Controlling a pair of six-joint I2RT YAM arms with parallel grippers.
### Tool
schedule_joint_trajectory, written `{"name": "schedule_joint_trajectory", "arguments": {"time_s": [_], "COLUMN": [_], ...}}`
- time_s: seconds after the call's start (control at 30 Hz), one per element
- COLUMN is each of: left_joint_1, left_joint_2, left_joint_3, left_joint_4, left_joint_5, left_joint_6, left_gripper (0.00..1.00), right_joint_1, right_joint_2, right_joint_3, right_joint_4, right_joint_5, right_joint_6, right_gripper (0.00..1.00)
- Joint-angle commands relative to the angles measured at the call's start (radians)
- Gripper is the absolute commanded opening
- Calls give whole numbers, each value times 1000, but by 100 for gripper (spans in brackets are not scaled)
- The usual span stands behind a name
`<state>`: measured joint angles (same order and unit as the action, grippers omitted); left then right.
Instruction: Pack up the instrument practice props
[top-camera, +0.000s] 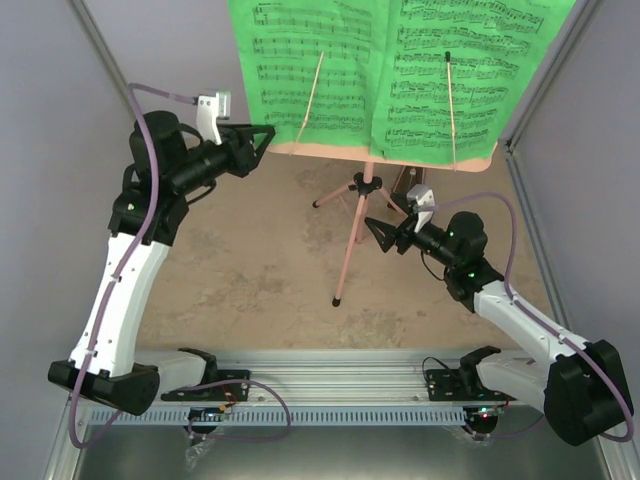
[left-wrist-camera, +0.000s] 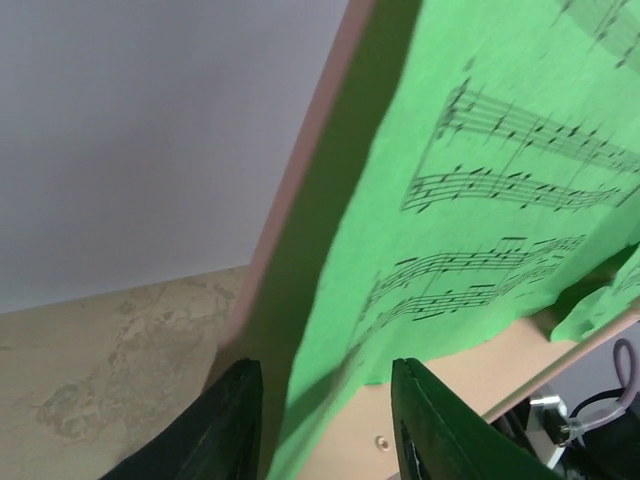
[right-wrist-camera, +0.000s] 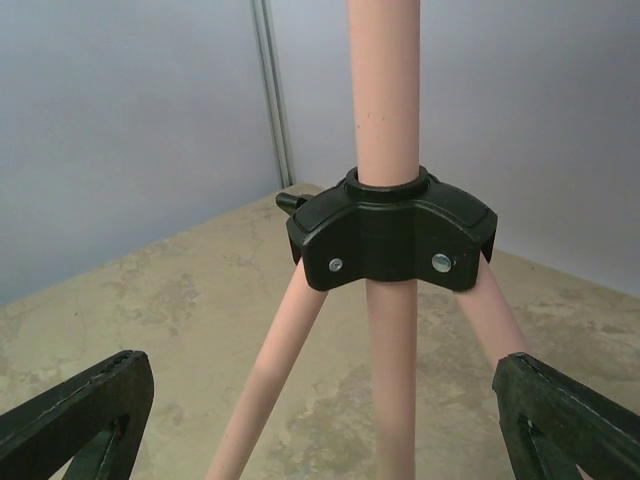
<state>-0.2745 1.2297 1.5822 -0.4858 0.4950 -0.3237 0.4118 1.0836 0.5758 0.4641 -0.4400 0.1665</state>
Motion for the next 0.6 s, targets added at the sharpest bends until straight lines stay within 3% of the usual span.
{"name": "schedule_joint_trajectory", "arguments": {"time_s": [0.0, 0.13, 0.23, 0.37, 0.57], "left_joint_1": [-6, -6, -6, -6, -6], "left_joint_2": [-34, -36, -38, -50, -54], "left_joint_3": [7, 13, 17, -12, -15], "left_joint_4": [49, 32, 31, 60, 78], "left_joint_5": [10, 19, 50, 94, 100], "left_joint_6": [-31, -31, -33, -57, -65], "left_gripper": [36, 35, 43, 45, 36], "right_joint_1": [-4, -2, -2, -3, -2], "right_joint_2": [-17, -8, 9, 4, 6], "right_joint_3": [-30, -60, -70, -92, -106], "right_joint_4": [41, 76, 77, 106, 134], "right_joint_5": [12, 11, 4, 21, 17], "right_joint_6": [26, 56, 66, 81, 101], "right_gripper": [95, 95, 95, 95, 95]}}
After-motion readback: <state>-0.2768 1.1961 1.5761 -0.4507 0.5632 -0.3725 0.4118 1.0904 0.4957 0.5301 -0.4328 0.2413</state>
